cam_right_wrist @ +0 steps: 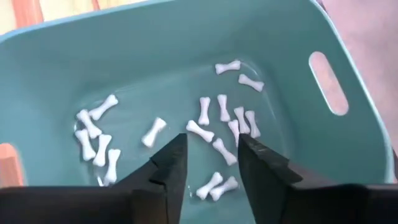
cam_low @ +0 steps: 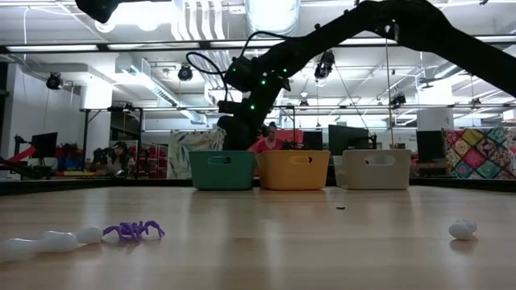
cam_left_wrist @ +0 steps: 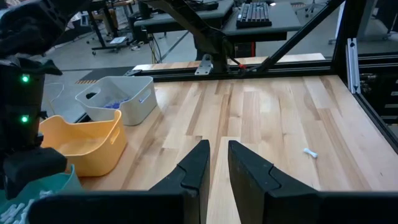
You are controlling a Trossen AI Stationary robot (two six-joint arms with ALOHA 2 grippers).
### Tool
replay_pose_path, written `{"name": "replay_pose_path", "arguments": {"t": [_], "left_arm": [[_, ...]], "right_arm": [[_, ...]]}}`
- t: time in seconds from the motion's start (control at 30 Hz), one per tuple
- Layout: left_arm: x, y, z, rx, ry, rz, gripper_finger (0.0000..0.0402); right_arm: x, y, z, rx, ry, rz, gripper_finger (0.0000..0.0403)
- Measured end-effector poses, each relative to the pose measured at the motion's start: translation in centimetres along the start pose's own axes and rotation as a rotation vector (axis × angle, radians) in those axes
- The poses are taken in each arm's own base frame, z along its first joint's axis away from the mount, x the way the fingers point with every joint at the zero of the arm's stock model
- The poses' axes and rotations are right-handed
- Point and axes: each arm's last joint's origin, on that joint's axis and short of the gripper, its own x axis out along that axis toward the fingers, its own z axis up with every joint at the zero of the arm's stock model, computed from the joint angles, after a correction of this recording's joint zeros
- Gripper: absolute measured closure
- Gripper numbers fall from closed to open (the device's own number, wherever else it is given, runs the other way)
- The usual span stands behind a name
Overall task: Sort Halloween decoration
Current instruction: Put the white bone toy into the blue bin, then put the purple spider toy into the gray bin
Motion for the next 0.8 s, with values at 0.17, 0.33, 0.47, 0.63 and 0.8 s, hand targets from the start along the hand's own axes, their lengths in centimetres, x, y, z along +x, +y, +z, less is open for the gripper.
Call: {"name": "replay_pose_path", "arguments": {"t": [0.17,0.33,0.47,0.63,0.8], "left_arm": [[0.0,0.0,0.0,-0.021,0.001,-0.001,0.0361],[0.0,0.0,-0.1,-0.06,0.011,0.001,0.0361],[0.0,0.0,-0.2,-0.107,0.014,0.001,0.0361],[0.0,0.0,-0.3,-0.155,0.018,-0.001,0.0361],[0.0,0.0,-0.3,-0.189,0.029,-0.015,0.0361]], "right_arm": [[-1.7,0.4,0.6,0.007,0.037,0.012,0.025],[-4.3,2.7,0.8,-0.038,0.105,0.049,0.0248],[-6.6,5.8,0.7,-0.107,0.172,0.095,0.0258],[-10.2,9.9,0.6,-0.193,0.211,0.141,0.0273],[-14.4,13.6,0.0,-0.256,0.251,0.188,0.0284]]}}
